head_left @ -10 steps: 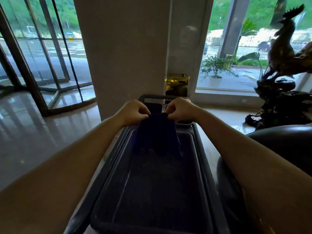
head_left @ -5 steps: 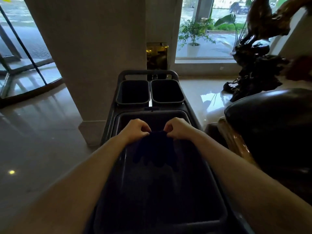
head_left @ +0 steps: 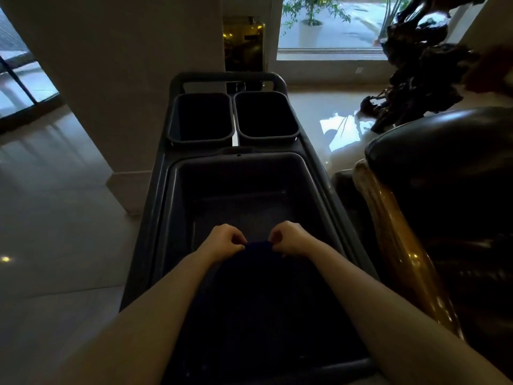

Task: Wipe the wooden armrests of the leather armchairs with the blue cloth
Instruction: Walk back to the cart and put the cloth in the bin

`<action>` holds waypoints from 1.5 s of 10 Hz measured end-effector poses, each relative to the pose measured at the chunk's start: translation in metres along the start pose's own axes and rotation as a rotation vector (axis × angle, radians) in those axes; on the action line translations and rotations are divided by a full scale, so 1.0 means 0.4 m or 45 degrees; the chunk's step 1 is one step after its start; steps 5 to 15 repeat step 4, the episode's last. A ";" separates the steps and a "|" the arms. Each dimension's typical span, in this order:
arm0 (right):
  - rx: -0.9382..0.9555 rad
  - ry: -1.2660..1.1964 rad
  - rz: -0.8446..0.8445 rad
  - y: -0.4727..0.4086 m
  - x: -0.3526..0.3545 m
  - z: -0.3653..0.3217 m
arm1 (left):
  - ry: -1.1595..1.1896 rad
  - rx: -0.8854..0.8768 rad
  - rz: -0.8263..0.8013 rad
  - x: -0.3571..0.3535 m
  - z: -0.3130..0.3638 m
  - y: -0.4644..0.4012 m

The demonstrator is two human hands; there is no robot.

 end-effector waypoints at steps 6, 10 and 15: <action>-0.041 -0.062 -0.059 -0.017 0.035 -0.020 | 0.024 0.032 -0.016 0.064 0.003 -0.009; -0.041 -0.062 -0.059 -0.017 0.035 -0.020 | 0.024 0.032 -0.016 0.064 0.003 -0.009; -0.041 -0.062 -0.059 -0.017 0.035 -0.020 | 0.024 0.032 -0.016 0.064 0.003 -0.009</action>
Point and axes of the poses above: each hand's wrist, its own y-axis away from the middle knuckle, its own x-axis out of the back of the hand, z = x × y, the point moved 2 cm from there along -y, towards the middle knuckle, and after that the axes turned 3 degrees about x, right-handed, at the moved point
